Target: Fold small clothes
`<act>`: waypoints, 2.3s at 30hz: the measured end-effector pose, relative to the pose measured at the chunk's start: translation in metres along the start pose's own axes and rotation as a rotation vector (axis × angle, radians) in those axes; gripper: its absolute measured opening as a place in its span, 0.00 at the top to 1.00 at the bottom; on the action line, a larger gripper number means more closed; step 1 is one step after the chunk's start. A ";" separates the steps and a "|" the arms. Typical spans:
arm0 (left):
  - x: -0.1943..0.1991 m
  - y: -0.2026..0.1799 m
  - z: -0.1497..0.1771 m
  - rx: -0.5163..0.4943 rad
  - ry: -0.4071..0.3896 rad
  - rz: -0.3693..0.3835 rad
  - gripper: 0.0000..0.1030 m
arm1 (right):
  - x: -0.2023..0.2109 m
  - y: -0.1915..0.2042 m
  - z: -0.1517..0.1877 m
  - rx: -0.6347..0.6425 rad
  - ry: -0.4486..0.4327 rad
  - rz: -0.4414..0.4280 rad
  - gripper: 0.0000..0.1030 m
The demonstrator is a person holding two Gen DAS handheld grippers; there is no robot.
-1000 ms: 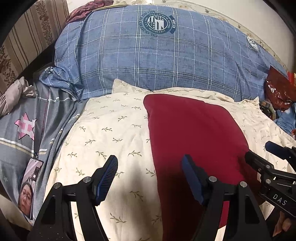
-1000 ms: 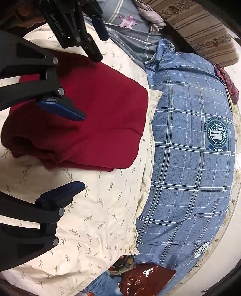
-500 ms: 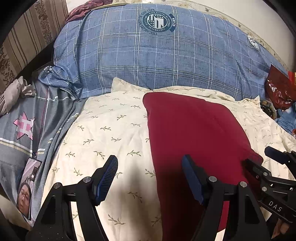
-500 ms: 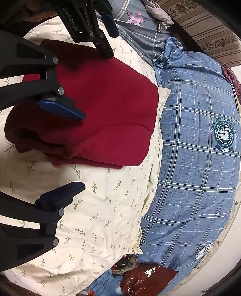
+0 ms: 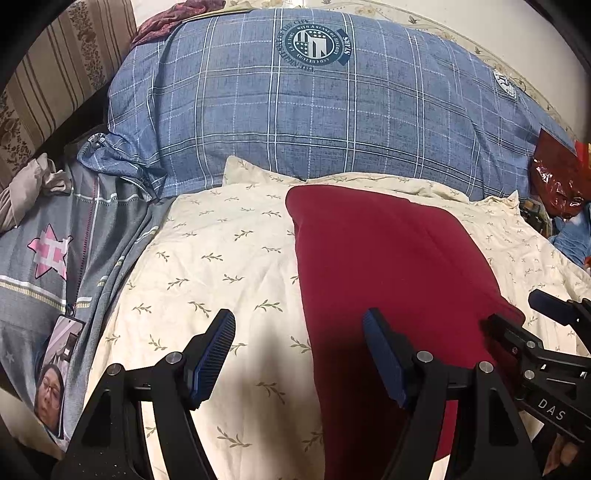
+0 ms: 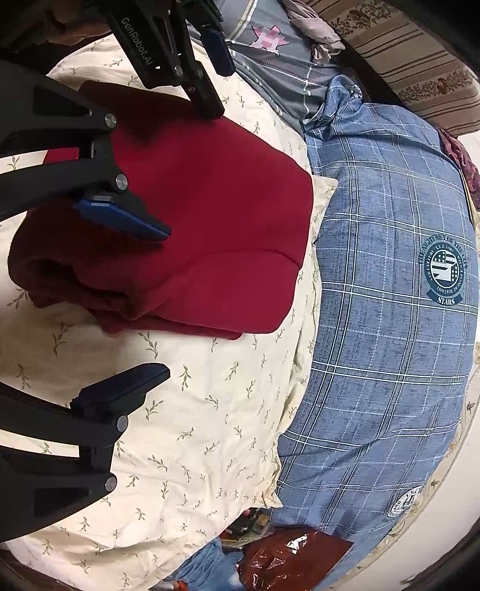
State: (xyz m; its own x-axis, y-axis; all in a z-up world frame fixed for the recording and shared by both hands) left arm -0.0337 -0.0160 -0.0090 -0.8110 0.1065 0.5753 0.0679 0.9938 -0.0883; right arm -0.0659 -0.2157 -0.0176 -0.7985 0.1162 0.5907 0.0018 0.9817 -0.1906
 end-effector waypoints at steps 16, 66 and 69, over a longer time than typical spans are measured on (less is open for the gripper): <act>0.003 -0.005 0.000 -0.012 -0.003 -0.005 0.31 | 0.000 0.000 -0.001 0.000 -0.003 -0.004 0.32; 0.010 -0.014 -0.001 -0.036 -0.021 -0.010 0.31 | 0.003 0.001 -0.003 -0.020 -0.008 -0.005 0.31; 0.011 -0.014 -0.001 -0.034 -0.021 -0.010 0.31 | 0.002 0.001 -0.002 -0.019 -0.007 -0.005 0.31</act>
State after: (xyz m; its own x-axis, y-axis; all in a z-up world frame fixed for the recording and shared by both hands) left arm -0.0428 -0.0284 -0.0005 -0.8238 0.0965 0.5586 0.0792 0.9953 -0.0552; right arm -0.0662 -0.2136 -0.0147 -0.8028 0.1102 0.5859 0.0093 0.9850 -0.1725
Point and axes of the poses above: each gripper's, at about its wrist camera, not at the fingertips, and x roughly against the way its jaws point, y to its left, z to its underside, the point moved 8 cm from there along -x, roughly the way its jaws point, and after that the axes turned 2 degrees about -y, right-handed, at the moved point
